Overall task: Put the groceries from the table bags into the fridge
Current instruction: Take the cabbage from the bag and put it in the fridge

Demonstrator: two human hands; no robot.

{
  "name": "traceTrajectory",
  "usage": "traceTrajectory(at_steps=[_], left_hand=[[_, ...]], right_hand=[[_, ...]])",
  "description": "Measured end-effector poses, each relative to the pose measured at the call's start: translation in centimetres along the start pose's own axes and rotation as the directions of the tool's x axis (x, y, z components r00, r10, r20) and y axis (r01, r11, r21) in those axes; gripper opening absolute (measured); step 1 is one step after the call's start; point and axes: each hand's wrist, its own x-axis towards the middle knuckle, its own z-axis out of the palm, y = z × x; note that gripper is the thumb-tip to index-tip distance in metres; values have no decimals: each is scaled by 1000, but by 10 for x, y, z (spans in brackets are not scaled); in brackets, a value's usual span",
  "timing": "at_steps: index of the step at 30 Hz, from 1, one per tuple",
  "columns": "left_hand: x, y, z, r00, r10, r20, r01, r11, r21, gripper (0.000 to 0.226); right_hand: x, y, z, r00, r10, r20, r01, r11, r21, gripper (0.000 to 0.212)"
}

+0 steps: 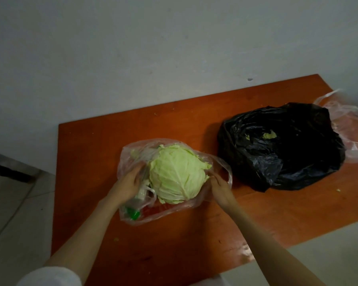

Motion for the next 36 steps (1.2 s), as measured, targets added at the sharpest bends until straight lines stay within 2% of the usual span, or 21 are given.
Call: traceTrajectory(at_steps=[1, 3, 5, 7, 10, 12, 13, 14, 15, 18, 21, 24, 28, 32, 36], left_hand=[[-1, 3, -2, 1000, -15, -21, 15, 1000, -14, 48], [-5, 15, -6, 985, -64, -159, 56, 997, -54, 42], [-10, 30, -8, 933, -51, -355, 15, 995, -103, 35], [-12, 47, -11, 902, -21, -431, -53, 986, -158, 35], [-7, 69, -10, 968, -62, -245, -6, 964, -266, 50], [-1, 75, -6, 993, -65, -102, 31, 951, -306, 74], [2, 77, -4, 996, -64, -60, 44, 957, -288, 87], [4, 79, -3, 997, -69, -34, 58, 963, -262, 94], [6, 79, -1, 997, -80, -23, 72, 968, -239, 97], [9, 80, 4, 994, -109, 2, 105, 956, -273, 104], [9, 80, 5, 993, -119, -3, 111, 930, -350, 106], [11, 78, 2, 993, -118, 1, 110, 928, -356, 105], [13, 73, -2, 988, -133, 81, 155, 909, -387, 118], [10, 74, -2, 994, -113, -1, 103, 904, -415, 106], [-2, 72, -5, 994, -104, -38, 75, 879, -470, 96]], right_hand=[[-4, -3, 0, 995, -31, -90, 30, 999, -11, 36], [-16, -8, 0, 957, -126, -262, 114, 992, -60, 32], [-24, -12, 1, 931, -153, -333, 161, 987, -3, 23], [-26, -12, 3, 938, -93, -333, 124, 989, 75, 19], [-22, -8, 9, 972, 29, -234, -6, 995, 97, 37], [-22, -8, 14, 985, 141, -103, -115, 969, 220, 54], [-22, -6, 17, 979, 201, -36, -181, 935, 304, 71], [-20, -4, 18, 967, 252, 28, -244, 893, 378, 87], [-21, -3, 20, 962, 261, 85, -271, 854, 445, 92], [-24, -5, 22, 964, 197, 179, -266, 743, 614, 67], [-23, -11, 25, 970, 123, 210, -231, 731, 642, 66], [-23, -20, 30, 967, 70, 246, -219, 721, 657, 65], [-22, -23, 37, 957, 58, 283, -247, 673, 697, 56], [-21, -26, 41, 959, 47, 278, -242, 645, 725, 61], [-27, -32, 47, 977, 55, 207, -196, 620, 760, 74]])
